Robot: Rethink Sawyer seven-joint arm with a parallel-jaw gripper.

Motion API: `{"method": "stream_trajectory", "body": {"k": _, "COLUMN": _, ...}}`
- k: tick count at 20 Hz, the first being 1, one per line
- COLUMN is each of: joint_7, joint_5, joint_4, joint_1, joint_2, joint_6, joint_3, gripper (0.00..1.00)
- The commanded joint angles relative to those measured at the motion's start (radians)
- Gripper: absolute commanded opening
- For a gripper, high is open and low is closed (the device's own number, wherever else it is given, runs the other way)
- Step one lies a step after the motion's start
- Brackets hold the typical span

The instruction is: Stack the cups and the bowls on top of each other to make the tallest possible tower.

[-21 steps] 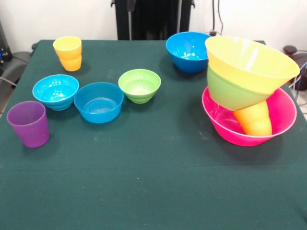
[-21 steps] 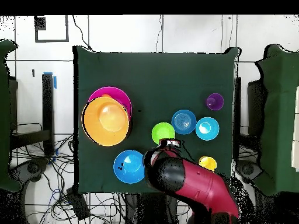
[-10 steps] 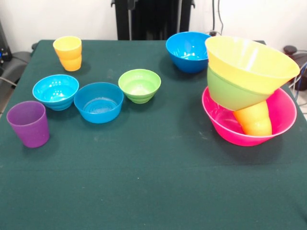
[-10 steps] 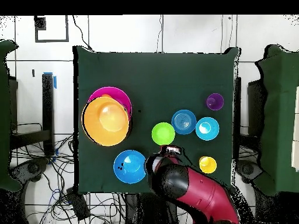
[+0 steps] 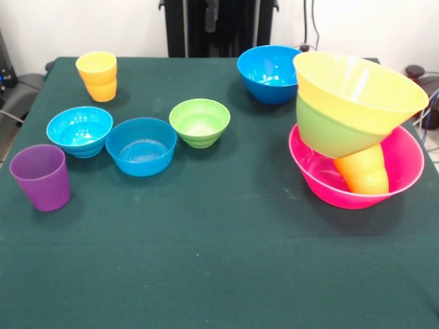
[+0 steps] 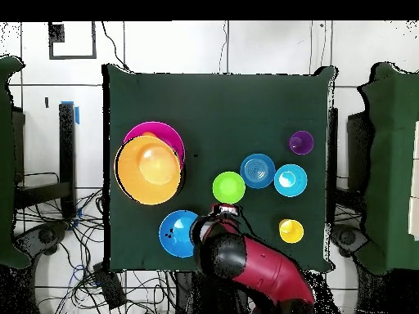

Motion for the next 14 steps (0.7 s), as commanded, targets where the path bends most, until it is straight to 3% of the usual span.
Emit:
{"method": "stream_trajectory", "body": {"k": 1, "joint_7": 0.062, "joint_5": 0.022, "joint_4": 0.075, "joint_1": -0.008, "joint_2": 0.091, "joint_6": -0.071, "joint_3": 0.121, "gripper": 1.00}}
{"method": "stream_trajectory", "body": {"k": 14, "joint_7": 0.103, "joint_5": 0.043, "joint_4": 0.036, "joint_1": 0.066, "joint_2": 0.131, "joint_6": -0.084, "joint_3": 0.089, "gripper": 1.00}}
